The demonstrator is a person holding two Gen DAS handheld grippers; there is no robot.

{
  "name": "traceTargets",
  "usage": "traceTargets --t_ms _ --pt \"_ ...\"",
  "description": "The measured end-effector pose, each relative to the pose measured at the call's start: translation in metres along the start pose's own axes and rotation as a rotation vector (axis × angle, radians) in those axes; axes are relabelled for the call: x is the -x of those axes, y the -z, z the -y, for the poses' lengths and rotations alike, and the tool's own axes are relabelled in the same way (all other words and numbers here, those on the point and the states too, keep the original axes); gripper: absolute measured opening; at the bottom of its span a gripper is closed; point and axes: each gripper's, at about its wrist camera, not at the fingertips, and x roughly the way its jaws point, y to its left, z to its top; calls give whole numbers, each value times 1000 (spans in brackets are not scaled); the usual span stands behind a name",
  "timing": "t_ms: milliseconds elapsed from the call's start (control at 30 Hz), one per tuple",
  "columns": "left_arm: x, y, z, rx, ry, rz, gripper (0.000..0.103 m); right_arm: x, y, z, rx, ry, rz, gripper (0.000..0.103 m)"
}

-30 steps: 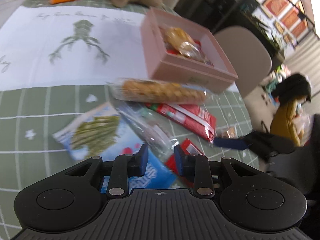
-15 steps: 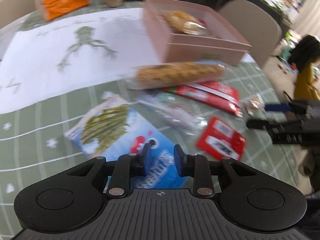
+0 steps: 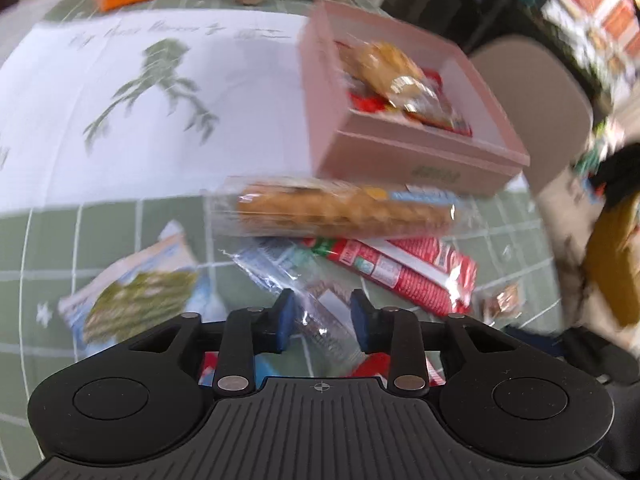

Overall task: Organize snacks
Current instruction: 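Grasp the clear-wrapped candy stick with the left gripper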

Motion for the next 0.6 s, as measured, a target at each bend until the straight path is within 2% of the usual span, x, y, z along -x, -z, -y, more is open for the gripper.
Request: traceTargets --t_ms 100,167,300,467,600 --pt "-3 2 20 -118 -71 14 43 1 6 8 -34 16 7 86" --pt "-4 2 22 -121 -77 13 45 0 9 11 -68 8 10 88" --pt "-8 -3 18 -85 -85 11 57 -1 10 13 -93 13 13 93" --pt "-12 -8 19 -75 -109 27 58 -3 11 13 -99 22 14 98" --pt "-8 -2 12 -101 -70 39 50 -5 10 14 -107 23 14 101"
